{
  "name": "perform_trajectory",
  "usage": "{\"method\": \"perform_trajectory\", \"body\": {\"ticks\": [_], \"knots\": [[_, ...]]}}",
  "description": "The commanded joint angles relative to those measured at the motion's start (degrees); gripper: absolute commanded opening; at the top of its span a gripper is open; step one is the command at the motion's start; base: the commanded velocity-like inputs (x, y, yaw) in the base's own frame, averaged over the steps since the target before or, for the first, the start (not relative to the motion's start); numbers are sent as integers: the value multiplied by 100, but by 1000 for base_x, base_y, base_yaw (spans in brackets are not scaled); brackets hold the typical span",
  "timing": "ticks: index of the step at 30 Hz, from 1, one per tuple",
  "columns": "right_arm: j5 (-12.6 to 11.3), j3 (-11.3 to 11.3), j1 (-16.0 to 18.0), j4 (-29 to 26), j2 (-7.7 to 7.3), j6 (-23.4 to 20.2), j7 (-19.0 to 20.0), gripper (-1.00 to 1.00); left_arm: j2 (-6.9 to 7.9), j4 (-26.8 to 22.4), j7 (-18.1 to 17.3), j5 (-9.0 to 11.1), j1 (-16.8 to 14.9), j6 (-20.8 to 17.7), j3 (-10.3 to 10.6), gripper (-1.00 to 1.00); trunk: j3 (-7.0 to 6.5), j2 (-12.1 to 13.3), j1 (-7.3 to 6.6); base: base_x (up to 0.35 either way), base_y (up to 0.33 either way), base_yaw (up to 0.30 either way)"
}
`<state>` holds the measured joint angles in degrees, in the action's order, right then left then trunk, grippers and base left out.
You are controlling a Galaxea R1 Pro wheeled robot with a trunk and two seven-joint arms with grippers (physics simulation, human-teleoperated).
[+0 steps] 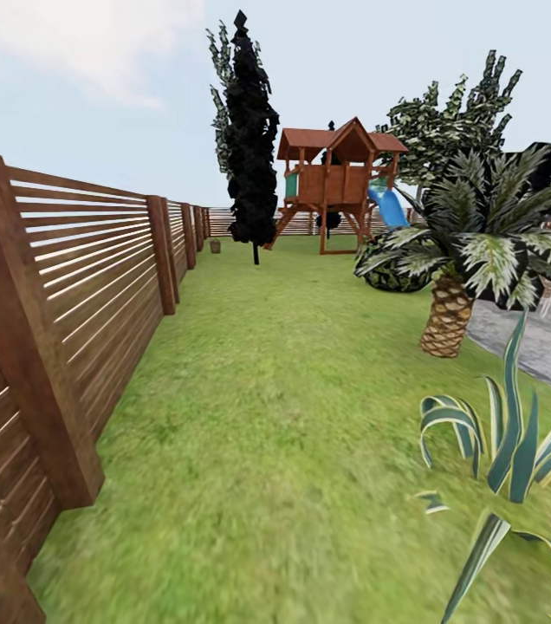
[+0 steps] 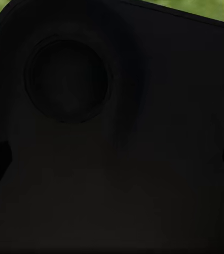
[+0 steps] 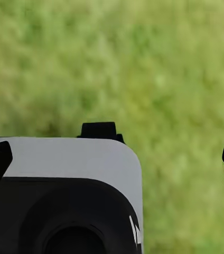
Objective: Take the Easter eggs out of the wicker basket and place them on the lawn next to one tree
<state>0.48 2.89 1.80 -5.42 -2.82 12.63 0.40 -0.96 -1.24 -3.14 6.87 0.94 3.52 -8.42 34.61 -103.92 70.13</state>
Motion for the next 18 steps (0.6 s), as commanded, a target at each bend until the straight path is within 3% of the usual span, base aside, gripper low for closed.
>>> {"method": "perform_trajectory", "body": {"ticks": [1,18], "knots": [[5,27,4,6,1,21,4,100,-1,-8,-29,60,3,3,-19,100,5,-2,2,208,0,12],[5,27,2,13,1,21,4,100,-1,-8,-29,60,3,5,-19,100,5,-2,2,208,0,8]]}}
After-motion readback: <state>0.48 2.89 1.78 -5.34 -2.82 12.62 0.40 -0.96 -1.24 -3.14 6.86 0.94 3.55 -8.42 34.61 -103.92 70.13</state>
